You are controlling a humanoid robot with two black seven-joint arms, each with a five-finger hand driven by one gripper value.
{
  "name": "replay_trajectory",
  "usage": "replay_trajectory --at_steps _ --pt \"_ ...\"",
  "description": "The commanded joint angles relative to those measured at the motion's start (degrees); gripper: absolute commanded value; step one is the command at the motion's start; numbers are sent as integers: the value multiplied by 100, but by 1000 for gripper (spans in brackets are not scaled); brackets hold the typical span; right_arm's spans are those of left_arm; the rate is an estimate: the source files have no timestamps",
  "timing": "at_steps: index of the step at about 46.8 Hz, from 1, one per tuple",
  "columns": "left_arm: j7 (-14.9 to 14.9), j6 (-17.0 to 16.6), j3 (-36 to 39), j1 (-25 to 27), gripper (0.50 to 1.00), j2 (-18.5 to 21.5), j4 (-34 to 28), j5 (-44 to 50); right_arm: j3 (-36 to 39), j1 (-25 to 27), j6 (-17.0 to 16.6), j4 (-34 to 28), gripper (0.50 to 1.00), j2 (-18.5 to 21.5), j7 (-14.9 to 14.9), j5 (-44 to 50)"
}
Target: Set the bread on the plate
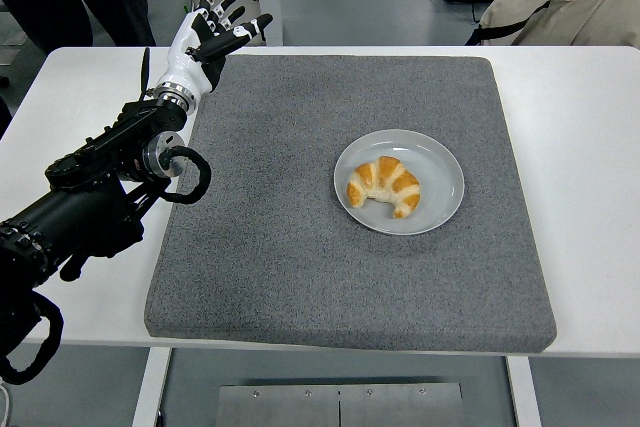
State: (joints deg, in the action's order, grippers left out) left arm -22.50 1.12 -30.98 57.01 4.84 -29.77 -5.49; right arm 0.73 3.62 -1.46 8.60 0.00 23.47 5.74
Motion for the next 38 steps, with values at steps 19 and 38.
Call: replay_trajectory --at_steps 19,38 --pt "-44 775 -594 -85 971 -106 832 408 -47 -116 -3 -34 1000 0 0 -2" --pt "-26 934 -796 -146 971 -123 876 707 -38 -116 -3 -25 1000 0 0 -2"
